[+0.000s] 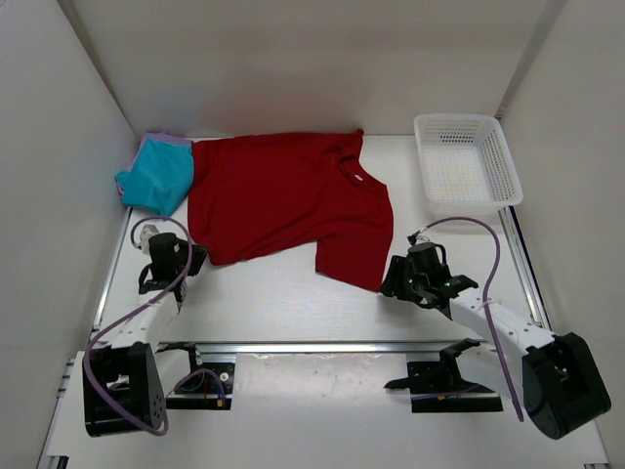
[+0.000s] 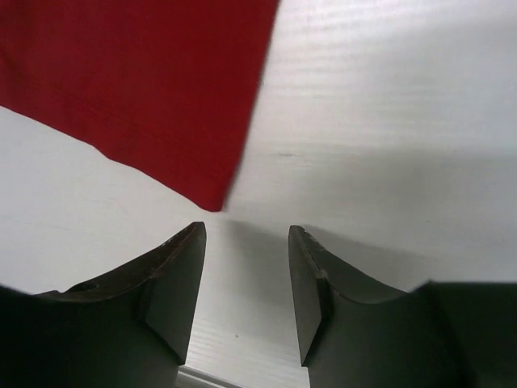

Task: Fold and stack the t-shirts
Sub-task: Flatten out the tshirt

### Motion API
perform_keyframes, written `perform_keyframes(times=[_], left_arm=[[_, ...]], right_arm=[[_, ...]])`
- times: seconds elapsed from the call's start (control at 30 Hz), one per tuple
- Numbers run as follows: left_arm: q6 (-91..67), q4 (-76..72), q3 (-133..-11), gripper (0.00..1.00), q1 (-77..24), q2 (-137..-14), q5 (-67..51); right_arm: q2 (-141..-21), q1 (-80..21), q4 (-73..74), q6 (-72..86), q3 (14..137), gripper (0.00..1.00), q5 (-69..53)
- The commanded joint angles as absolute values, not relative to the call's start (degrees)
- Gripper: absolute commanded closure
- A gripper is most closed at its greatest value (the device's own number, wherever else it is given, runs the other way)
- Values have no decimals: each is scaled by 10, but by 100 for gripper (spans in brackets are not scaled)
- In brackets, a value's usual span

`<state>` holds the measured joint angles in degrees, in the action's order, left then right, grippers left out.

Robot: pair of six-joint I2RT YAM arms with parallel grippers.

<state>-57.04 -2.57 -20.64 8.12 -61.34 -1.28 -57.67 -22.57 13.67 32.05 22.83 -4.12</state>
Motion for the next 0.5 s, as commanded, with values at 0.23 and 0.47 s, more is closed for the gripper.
perform_keyframes(times=[0.23,0.47], left_arm=[[-526,-31,-191,100,8,-539,-17],[-524,-49,-180,100,-34,-539,-25]], right_arm=[[-691,-294,126,369,275,53,30],[-758,-308,128,374,288,65,49]])
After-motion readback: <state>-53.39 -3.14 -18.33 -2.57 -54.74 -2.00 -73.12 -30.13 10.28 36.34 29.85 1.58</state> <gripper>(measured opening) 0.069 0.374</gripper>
